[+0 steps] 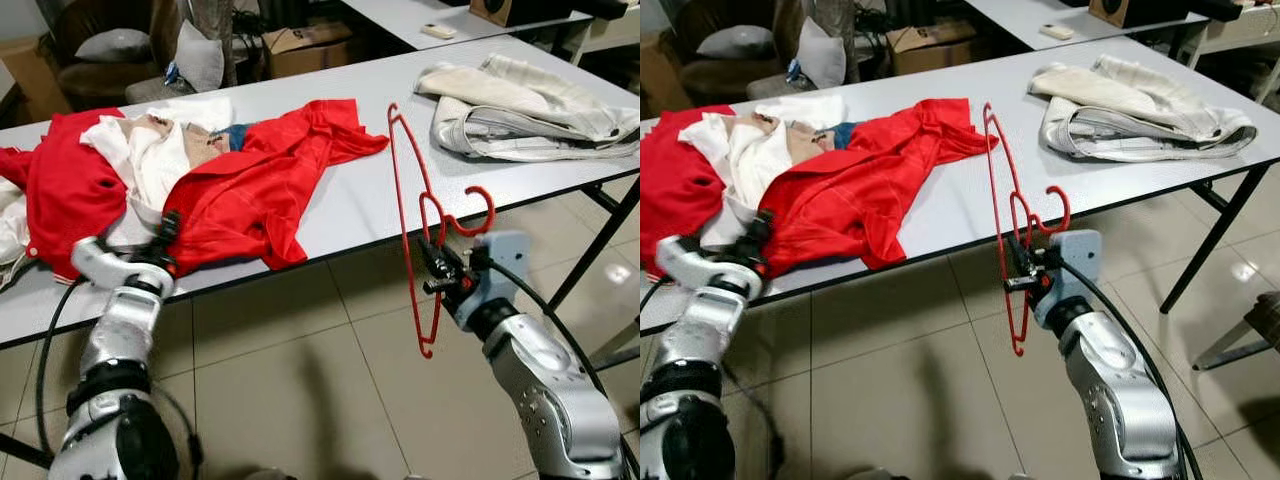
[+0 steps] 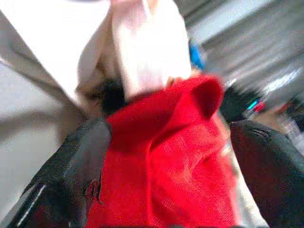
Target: Hang hanger
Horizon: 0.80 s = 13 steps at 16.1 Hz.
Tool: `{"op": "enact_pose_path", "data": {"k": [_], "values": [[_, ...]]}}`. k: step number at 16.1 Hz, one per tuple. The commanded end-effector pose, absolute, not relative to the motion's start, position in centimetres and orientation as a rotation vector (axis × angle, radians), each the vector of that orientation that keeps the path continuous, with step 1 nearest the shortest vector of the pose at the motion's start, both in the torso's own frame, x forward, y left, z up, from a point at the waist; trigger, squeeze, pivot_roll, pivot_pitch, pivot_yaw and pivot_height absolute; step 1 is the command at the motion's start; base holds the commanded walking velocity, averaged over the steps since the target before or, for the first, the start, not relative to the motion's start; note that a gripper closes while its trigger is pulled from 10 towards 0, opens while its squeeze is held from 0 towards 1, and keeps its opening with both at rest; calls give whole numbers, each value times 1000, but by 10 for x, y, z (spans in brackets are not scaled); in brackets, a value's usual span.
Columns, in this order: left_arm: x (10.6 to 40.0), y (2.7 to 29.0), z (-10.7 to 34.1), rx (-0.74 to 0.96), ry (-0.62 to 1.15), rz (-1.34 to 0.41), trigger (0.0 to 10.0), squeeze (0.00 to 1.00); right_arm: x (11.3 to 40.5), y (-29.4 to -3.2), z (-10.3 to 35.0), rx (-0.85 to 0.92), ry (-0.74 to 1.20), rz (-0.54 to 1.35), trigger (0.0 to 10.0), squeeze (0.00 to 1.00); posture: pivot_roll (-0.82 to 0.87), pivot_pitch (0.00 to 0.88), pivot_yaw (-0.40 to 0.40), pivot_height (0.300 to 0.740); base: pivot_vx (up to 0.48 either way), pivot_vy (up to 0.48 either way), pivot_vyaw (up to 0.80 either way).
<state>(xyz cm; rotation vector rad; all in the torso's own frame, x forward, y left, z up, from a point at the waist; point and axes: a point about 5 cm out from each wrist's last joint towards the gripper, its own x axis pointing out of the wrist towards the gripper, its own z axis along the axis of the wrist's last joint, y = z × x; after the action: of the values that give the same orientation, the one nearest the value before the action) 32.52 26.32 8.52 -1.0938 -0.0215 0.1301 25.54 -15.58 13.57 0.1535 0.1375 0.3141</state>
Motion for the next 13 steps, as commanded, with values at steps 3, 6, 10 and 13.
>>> {"op": "enact_pose_path", "data": {"k": [3,6,10,13], "values": [[327,267,89,-1206,-101,80,10000,0,249,-149,139,123,127,391,10000,0,-120,0,144,740,0,0,0],[321,285,79,-1161,-99,233,10000,0,250,-152,140,137,119,363,10000,0,-116,0,131,740,0,0,0],[321,269,62,-837,140,207,10000,0,251,-147,143,122,110,414,10000,0,-106,0,135,740,0,0,0],[326,236,60,-776,218,-81,6235,0,255,-145,148,125,99,427,10000,0,-104,0,124,740,0,0,0]]}}
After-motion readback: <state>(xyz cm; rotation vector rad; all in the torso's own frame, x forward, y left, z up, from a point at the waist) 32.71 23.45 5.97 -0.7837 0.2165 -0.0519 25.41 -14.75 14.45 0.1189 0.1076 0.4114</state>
